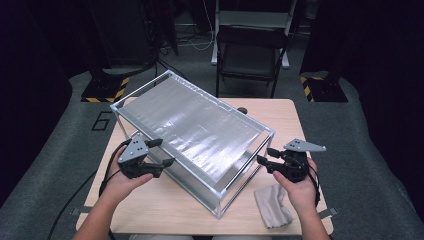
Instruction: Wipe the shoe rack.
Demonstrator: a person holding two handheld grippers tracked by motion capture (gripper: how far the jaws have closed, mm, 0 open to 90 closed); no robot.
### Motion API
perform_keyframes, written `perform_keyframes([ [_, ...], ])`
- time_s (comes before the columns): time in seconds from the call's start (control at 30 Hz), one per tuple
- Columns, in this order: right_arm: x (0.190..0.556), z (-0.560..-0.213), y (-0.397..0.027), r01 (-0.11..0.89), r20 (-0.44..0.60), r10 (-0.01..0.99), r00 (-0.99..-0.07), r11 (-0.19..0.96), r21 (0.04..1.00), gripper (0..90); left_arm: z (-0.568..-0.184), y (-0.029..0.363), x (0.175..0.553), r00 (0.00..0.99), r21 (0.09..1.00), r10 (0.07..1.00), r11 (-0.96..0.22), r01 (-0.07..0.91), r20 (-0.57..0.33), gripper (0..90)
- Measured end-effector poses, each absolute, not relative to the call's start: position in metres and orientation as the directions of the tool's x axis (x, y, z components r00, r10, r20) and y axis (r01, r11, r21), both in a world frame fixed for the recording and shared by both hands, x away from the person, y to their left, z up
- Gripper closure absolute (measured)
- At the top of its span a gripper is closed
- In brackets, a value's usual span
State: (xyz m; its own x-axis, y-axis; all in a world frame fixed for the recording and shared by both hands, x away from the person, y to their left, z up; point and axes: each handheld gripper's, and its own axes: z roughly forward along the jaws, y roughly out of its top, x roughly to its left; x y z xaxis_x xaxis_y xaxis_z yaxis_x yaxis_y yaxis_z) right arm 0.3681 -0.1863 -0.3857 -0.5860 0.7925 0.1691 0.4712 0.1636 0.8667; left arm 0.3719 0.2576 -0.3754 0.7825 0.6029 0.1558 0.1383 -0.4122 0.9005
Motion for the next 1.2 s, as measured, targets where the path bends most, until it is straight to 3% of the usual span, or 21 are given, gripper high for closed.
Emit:
perform_keyframes([
  [0.27, 0.363, -0.380, -0.186, 0.459, 0.199, 0.778, -0.596, 0.127, 0.880, 45.0, -0.377, 0.244, 0.371, 0.768, 0.898, 0.617, -0.419, 0.136, 0.171, 25.1],
  [0.63, 0.365, -0.373, -0.179, 0.463, 0.244, 0.773, -0.585, 0.071, 0.884, 36.3, -0.378, 0.241, 0.370, 0.768, 0.905, 0.620, -0.403, 0.140, 0.157, 24.9],
  [0.87, 0.368, -0.372, -0.171, 0.458, 0.204, 0.794, -0.572, 0.102, 0.883, 32.7, -0.378, 0.240, 0.366, 0.772, 0.901, 0.614, -0.413, 0.137, 0.164, 24.9],
  [1.2, 0.373, -0.370, -0.165, 0.470, 0.194, 0.794, -0.576, 0.127, 0.873, 34.4, -0.378, 0.243, 0.359, 0.777, 0.901, 0.611, -0.409, 0.145, 0.152, 25.5],
])
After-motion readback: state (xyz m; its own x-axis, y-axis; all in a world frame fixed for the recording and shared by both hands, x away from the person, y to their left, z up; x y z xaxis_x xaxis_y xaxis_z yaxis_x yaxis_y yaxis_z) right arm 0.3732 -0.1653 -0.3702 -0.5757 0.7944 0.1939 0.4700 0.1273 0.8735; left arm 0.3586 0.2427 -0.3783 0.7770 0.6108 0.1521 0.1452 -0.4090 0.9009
